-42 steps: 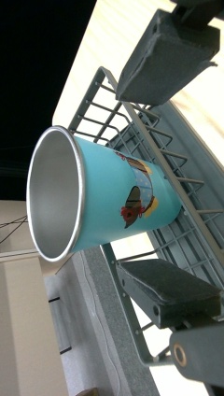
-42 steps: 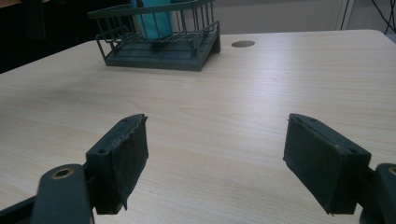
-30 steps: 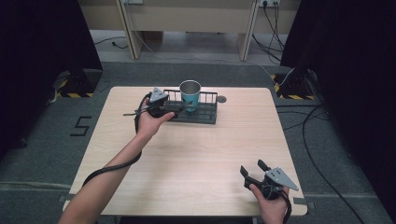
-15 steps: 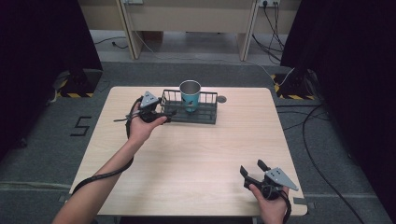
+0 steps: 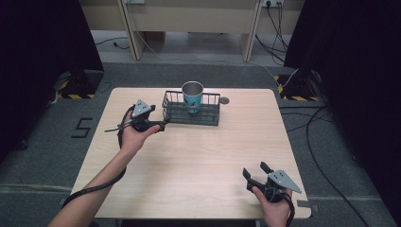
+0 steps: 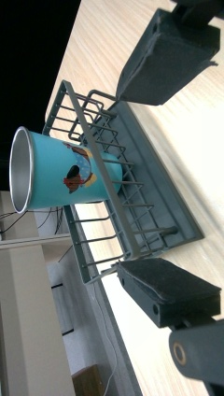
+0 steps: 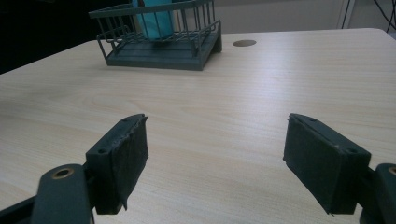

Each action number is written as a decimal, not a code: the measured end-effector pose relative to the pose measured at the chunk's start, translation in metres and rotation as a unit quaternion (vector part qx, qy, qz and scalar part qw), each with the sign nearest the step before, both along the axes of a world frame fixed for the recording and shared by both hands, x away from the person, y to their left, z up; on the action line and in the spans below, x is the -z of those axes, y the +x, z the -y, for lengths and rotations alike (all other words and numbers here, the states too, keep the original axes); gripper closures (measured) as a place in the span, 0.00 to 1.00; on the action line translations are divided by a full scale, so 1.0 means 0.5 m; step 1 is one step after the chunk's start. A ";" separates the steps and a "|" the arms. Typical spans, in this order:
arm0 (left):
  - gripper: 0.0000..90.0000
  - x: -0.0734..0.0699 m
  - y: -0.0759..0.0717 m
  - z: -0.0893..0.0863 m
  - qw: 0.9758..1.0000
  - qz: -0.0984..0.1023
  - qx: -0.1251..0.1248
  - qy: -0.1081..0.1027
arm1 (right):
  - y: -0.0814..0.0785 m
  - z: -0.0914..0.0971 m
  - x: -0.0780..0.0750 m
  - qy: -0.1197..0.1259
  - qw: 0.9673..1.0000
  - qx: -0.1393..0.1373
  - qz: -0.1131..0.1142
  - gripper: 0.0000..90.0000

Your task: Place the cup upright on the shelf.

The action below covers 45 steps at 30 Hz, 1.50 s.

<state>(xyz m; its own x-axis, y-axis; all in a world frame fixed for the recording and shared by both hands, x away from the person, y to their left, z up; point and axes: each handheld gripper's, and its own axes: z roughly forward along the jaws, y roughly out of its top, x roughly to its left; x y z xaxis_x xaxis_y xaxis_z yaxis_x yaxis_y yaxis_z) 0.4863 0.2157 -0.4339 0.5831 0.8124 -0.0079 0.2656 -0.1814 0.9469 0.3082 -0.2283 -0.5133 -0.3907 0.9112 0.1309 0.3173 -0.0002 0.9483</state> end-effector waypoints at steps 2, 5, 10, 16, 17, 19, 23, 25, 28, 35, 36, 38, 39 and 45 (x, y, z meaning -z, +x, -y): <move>0.16 0.000 -0.009 -0.007 1.000 0.002 0.001 0.002 | 0.000 0.000 0.000 0.001 1.000 0.000 0.000 0.25; 0.16 0.003 -0.021 -0.015 1.000 0.003 0.001 0.002 | 0.000 0.000 0.000 0.000 1.000 0.000 0.000 0.25; 0.16 0.009 -0.048 -0.033 1.000 0.004 0.000 -0.001 | 0.000 -0.001 0.000 0.000 1.000 -0.001 0.000 0.25; 0.16 0.016 -0.072 -0.049 1.000 0.003 0.000 -0.003 | 0.000 0.000 -0.001 -0.001 1.000 0.000 0.001 0.25; 0.16 0.019 -0.076 -0.052 1.000 0.003 0.000 -0.002 | 0.000 0.001 -0.001 -0.001 1.000 0.000 0.001 0.25; 0.16 0.023 -0.085 -0.056 1.000 0.002 0.000 -0.002 | -0.001 0.000 0.000 0.001 1.000 0.000 0.000 0.25; 0.16 0.037 -0.104 -0.067 1.000 -0.002 -0.004 -0.001 | 0.000 0.000 0.000 0.000 1.000 0.000 -0.001 0.25; 0.16 0.044 -0.113 -0.072 1.000 -0.005 -0.005 -0.001 | -0.001 0.000 0.000 0.000 1.000 0.001 -0.001 0.25; 0.16 0.055 -0.128 -0.080 1.000 -0.007 -0.005 0.001 | -0.001 0.000 0.000 0.000 1.000 0.001 -0.001 0.25; 0.16 0.080 -0.164 -0.097 1.000 -0.014 -0.006 0.007 | -0.001 0.000 0.000 0.000 1.000 0.002 -0.001 0.25; 0.16 0.085 -0.170 -0.100 1.000 -0.016 -0.007 0.008 | -0.001 -0.001 0.000 0.000 1.000 0.002 -0.001 0.25; 0.16 0.092 -0.178 -0.105 1.000 -0.020 -0.008 0.009 | -0.001 -0.001 0.000 0.000 1.000 0.001 -0.001 0.25; 0.16 0.100 -0.187 -0.112 1.000 -0.021 -0.013 0.012 | -0.001 -0.001 0.000 0.000 1.000 0.001 -0.001 0.25; 0.16 0.130 -0.214 -0.130 0.999 -0.028 -0.023 0.009 | -0.001 0.000 0.001 -0.001 1.000 0.003 -0.001 0.25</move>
